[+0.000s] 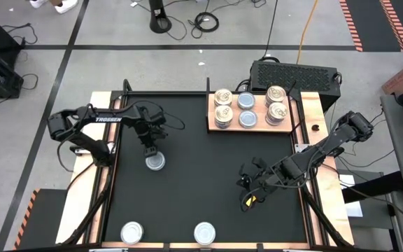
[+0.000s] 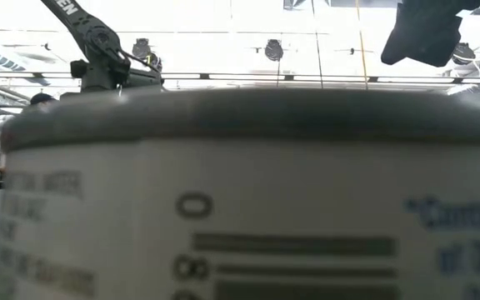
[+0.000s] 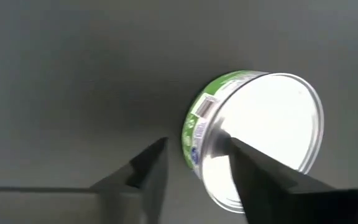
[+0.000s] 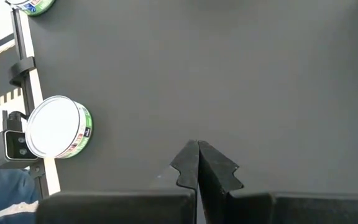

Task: Stack canned seafood by type on shelf
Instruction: Stack the green tuna can on top of the other green tuna can on the shelf

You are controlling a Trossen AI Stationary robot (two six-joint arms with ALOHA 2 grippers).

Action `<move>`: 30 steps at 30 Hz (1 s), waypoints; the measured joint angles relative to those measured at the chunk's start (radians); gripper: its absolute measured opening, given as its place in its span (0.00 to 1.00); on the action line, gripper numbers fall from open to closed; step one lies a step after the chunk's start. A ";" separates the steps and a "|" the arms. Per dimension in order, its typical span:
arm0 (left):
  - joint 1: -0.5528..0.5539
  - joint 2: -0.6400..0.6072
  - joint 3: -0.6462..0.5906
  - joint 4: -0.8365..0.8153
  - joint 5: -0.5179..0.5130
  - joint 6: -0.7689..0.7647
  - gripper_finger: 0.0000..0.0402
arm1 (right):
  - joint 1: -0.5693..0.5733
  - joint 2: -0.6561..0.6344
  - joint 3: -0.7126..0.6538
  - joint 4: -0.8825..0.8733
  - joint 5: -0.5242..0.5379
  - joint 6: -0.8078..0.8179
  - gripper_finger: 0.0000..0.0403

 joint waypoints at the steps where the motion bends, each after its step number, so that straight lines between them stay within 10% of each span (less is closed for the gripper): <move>1: -0.001 0.000 0.000 -0.001 0.003 0.003 0.37 | 0.000 0.000 0.000 -0.002 0.000 0.000 0.00; 8: 0.001 0.000 0.000 -0.005 0.015 0.011 0.03 | 0.000 0.000 0.000 -0.006 -0.001 -0.019 0.00; 30: 0.016 0.003 0.120 -0.133 0.207 -0.064 0.00 | 0.002 -0.001 0.000 -0.015 -0.017 -0.002 0.00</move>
